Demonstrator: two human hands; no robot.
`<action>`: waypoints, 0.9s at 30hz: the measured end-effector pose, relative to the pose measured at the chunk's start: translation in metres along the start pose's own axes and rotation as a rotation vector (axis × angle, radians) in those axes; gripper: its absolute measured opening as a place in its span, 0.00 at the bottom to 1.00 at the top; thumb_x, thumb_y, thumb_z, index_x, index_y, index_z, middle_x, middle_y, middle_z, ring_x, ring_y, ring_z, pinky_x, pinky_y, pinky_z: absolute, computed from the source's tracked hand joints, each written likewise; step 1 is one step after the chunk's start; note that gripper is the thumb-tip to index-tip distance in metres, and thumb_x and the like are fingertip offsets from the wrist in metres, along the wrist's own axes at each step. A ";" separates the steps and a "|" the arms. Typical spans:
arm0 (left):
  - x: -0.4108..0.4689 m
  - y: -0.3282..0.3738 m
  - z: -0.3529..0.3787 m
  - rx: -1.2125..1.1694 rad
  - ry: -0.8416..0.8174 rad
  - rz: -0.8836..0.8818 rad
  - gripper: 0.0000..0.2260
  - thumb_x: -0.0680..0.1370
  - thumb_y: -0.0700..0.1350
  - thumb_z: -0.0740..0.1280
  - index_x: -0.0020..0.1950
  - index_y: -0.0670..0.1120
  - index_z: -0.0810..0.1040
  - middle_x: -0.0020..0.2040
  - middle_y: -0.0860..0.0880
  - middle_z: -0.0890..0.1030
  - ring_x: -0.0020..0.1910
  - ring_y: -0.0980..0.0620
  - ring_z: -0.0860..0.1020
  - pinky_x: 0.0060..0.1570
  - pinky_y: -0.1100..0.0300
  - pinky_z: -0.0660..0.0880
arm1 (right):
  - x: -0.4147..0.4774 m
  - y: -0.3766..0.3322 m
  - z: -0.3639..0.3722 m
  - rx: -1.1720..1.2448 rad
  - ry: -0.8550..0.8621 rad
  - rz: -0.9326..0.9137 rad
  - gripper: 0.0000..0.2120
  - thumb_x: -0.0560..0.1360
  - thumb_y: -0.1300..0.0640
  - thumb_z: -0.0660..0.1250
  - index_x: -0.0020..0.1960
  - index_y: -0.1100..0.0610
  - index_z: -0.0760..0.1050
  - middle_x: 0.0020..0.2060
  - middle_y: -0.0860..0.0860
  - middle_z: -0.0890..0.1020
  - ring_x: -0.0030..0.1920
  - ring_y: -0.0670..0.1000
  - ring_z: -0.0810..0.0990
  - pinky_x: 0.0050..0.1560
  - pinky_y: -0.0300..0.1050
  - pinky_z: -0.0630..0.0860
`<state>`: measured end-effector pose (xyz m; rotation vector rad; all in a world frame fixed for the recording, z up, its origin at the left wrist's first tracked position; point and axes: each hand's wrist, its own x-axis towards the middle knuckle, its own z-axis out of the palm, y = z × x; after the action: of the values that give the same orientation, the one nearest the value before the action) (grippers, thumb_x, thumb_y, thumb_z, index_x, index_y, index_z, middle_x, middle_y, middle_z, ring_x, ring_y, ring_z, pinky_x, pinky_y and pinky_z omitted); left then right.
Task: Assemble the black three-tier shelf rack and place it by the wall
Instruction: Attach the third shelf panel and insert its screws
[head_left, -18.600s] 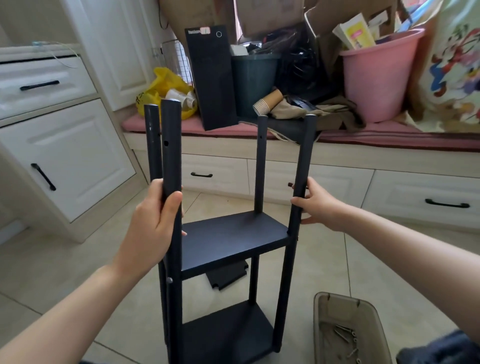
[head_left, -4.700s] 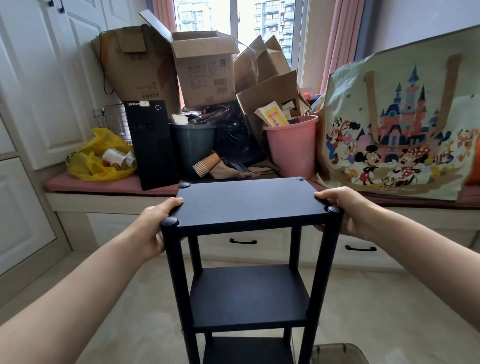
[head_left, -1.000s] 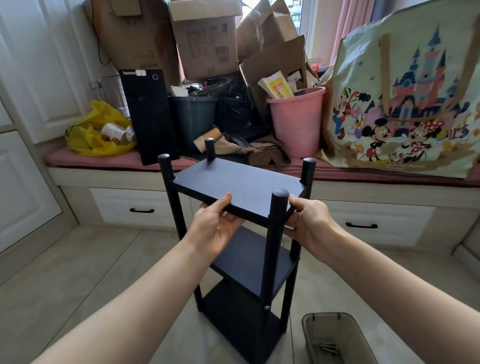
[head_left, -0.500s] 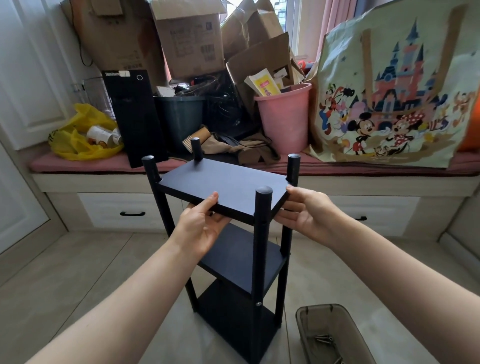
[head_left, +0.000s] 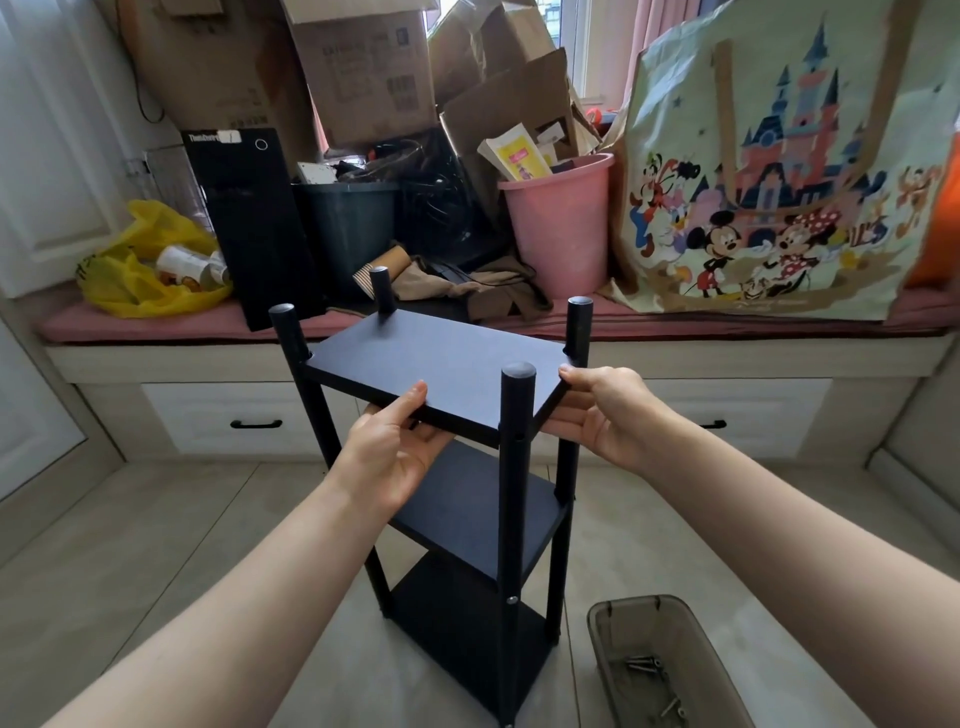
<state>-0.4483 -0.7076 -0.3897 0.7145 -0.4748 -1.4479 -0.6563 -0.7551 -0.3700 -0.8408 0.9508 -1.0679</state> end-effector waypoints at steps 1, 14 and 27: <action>-0.001 -0.001 0.000 0.000 -0.004 -0.001 0.18 0.82 0.37 0.64 0.72 0.36 0.71 0.58 0.39 0.84 0.50 0.43 0.86 0.43 0.48 0.85 | 0.000 0.000 0.000 -0.004 -0.001 0.003 0.11 0.82 0.62 0.60 0.59 0.68 0.72 0.38 0.62 0.85 0.39 0.62 0.86 0.32 0.51 0.82; 0.002 0.000 -0.001 0.014 -0.010 0.033 0.20 0.81 0.37 0.65 0.73 0.38 0.70 0.56 0.41 0.85 0.51 0.43 0.86 0.44 0.48 0.85 | 0.003 0.001 -0.001 0.025 -0.017 0.033 0.11 0.82 0.63 0.59 0.61 0.67 0.71 0.38 0.61 0.86 0.39 0.61 0.86 0.31 0.51 0.82; -0.021 -0.033 -0.003 0.215 -0.218 -0.092 0.20 0.76 0.46 0.72 0.65 0.40 0.77 0.59 0.37 0.83 0.58 0.40 0.83 0.51 0.54 0.82 | 0.003 0.008 -0.003 0.009 -0.020 0.029 0.09 0.82 0.60 0.60 0.57 0.65 0.74 0.37 0.59 0.86 0.38 0.58 0.87 0.32 0.48 0.82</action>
<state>-0.4725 -0.6853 -0.4118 0.7589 -0.7839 -1.5849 -0.6559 -0.7567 -0.3786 -0.8263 0.9382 -1.0367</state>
